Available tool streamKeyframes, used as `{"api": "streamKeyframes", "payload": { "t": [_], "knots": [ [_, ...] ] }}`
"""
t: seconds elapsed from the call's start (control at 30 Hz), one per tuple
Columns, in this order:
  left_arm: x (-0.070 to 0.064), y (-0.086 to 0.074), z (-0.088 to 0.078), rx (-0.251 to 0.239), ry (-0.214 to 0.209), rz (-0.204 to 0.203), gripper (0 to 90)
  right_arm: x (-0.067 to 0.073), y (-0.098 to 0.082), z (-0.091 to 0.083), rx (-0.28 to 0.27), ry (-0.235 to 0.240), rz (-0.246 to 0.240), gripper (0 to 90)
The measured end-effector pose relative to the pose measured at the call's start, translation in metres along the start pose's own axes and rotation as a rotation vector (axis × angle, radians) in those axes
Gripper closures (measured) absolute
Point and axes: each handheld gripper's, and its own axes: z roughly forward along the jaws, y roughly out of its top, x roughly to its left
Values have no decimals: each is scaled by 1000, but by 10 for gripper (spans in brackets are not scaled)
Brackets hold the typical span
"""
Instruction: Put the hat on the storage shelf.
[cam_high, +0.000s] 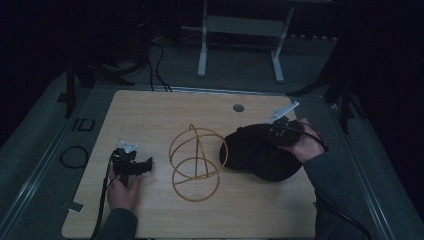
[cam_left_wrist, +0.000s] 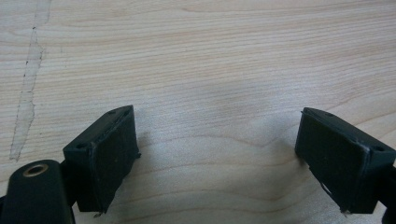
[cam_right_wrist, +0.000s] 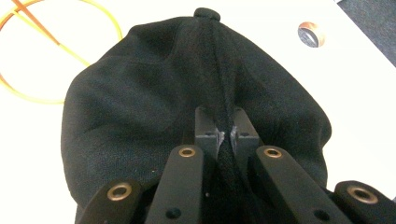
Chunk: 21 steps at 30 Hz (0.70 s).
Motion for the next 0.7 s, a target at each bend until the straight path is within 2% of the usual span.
{"api": "streamKeyframes", "payload": {
  "t": [0.4, 0.7],
  "knots": [
    [0, 0, 0, 1, 0, 0, 126, 1, 13, -9, 63, 8, -63, 853],
    [0, 0, 0, 1, 0, 0, 126, 0, 21, -16, 57, 11, -77, 853]
  ]
}}
